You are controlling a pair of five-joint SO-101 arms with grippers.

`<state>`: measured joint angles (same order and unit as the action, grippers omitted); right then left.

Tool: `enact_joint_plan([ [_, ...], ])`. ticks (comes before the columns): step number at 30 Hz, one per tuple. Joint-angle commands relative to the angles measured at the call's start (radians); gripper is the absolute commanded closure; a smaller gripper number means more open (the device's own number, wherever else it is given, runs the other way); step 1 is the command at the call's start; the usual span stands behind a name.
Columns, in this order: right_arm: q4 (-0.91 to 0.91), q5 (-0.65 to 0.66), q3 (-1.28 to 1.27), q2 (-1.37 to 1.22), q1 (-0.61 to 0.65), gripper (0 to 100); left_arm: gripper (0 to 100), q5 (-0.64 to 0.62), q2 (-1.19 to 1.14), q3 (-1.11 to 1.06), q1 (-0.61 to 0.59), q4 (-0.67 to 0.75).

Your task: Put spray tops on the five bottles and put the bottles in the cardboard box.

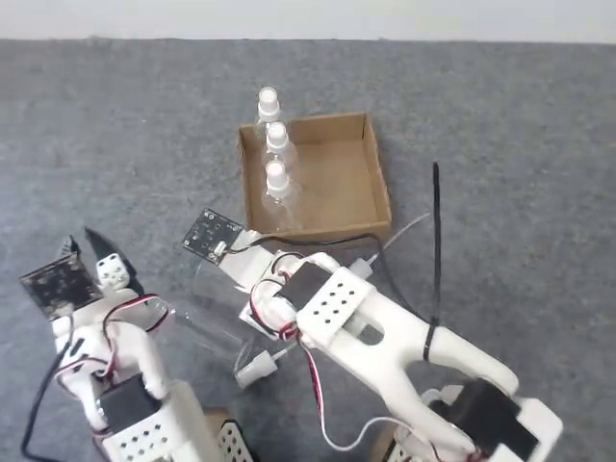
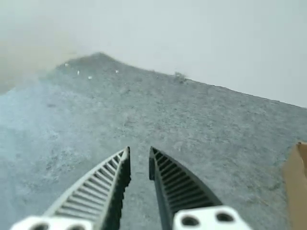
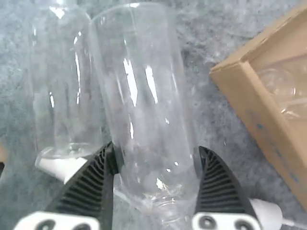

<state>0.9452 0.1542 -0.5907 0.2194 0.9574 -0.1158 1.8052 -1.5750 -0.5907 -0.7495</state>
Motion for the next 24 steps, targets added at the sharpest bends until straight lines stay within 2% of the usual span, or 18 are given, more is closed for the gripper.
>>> enact_joint_plan([
  [1, 0.054, 0.002, 0.060, 0.093, -0.015, 91.2, 94, -0.123, 0.015, 0.015, -0.005, -0.084],
  [8, 0.186, 0.009, 0.063, 0.234, -0.018, 91.3, 94, -0.163, 0.015, 0.015, -0.008, -0.123],
  [17, 0.323, 0.011, 0.063, 0.472, -0.153, 91.3, 94, -0.161, 0.015, 0.004, -0.008, -0.120],
  [24, 0.440, 0.003, 0.064, 0.599, -0.213, 91.3, 94, -0.160, 0.015, 0.004, -0.008, -0.121],
])
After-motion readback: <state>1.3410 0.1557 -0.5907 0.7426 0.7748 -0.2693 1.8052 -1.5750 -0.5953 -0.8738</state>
